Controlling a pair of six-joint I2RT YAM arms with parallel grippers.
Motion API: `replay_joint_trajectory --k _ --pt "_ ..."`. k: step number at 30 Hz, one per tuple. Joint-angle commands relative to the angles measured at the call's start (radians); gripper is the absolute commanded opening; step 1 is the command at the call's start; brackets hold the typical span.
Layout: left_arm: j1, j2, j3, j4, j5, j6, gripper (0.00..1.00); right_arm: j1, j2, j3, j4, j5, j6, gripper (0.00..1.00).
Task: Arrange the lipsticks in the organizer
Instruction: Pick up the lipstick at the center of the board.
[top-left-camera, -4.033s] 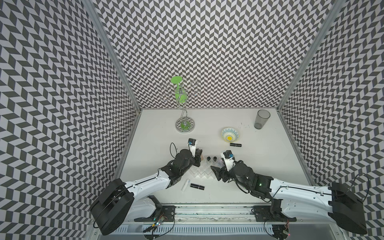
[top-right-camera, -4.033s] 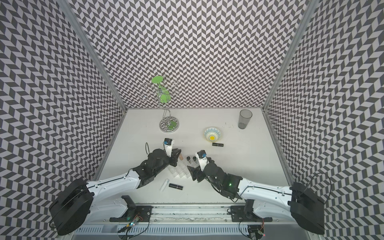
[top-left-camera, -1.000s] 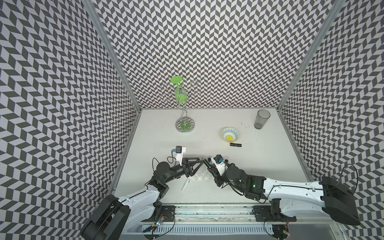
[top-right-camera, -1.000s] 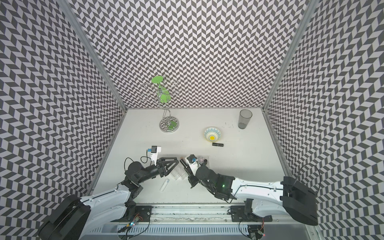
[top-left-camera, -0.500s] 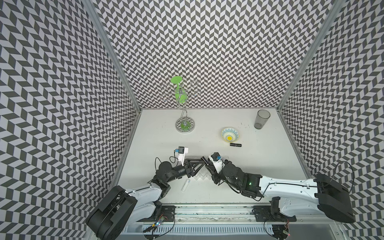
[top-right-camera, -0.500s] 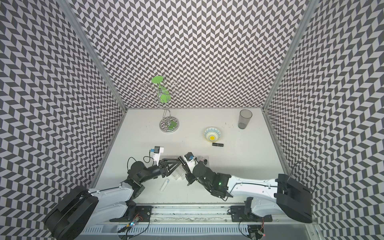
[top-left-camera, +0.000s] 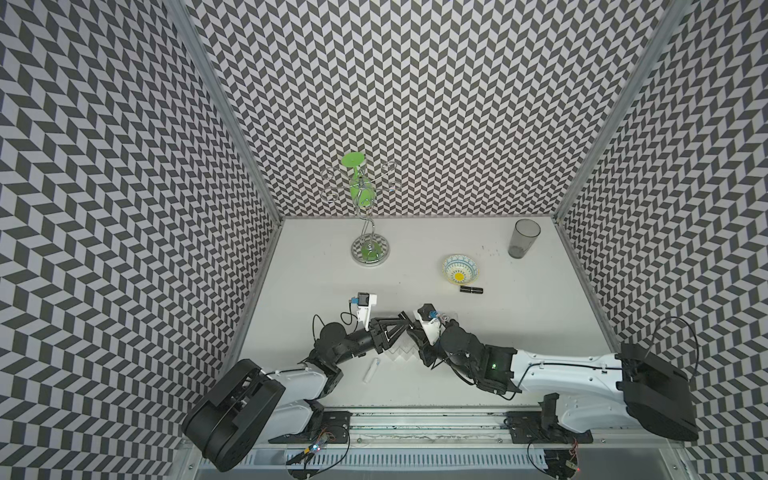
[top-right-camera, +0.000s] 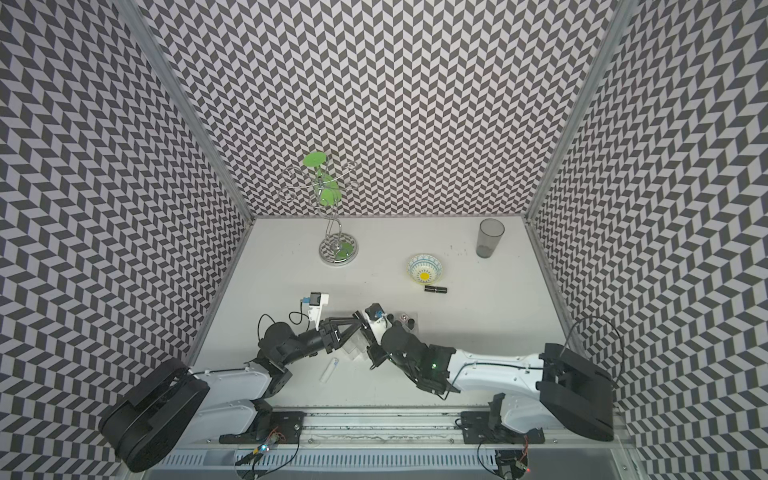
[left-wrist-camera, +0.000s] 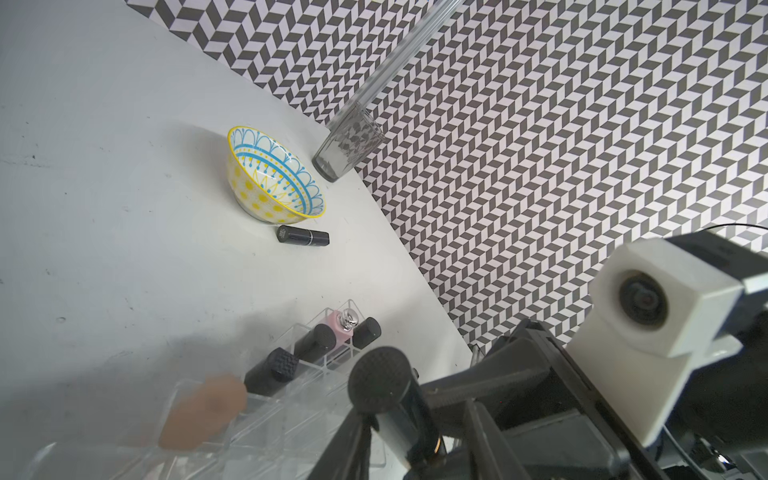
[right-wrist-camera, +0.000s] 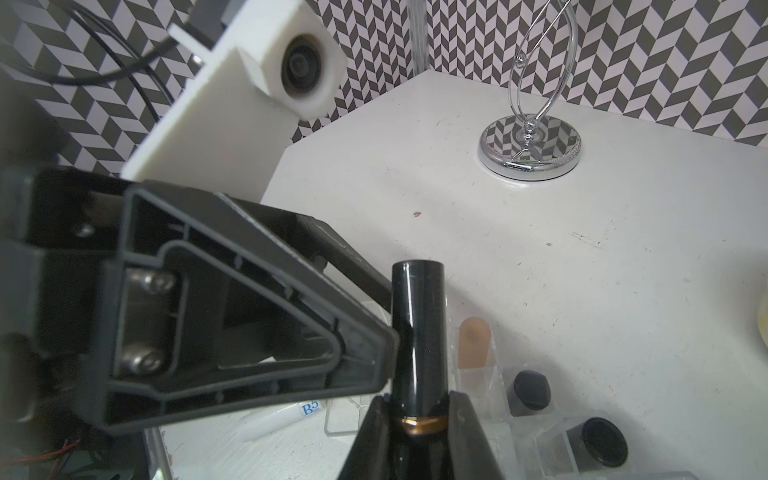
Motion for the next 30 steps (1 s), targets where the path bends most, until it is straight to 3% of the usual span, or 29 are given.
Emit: replay_joint_trajectory --k 1,11,14,26,30 --pt "-0.011 -0.006 0.01 0.079 -0.01 -0.001 0.42 0.0 0.014 0.008 0.042 -0.016 -0.005 0.12" --pt "-0.014 0.051 0.026 0.136 -0.021 -0.027 0.43 0.002 -0.002 -0.021 0.087 -0.034 -0.015 0.13" --pt "-0.014 0.078 0.031 0.157 -0.004 -0.032 0.36 0.001 0.013 -0.017 0.08 -0.022 -0.016 0.13" --pt "-0.015 0.083 0.03 0.15 -0.063 -0.023 0.39 0.001 0.042 -0.026 0.091 -0.002 -0.007 0.14" --pt "-0.002 0.079 0.028 0.156 -0.062 -0.028 0.32 0.002 0.046 -0.03 0.097 0.001 -0.004 0.15"
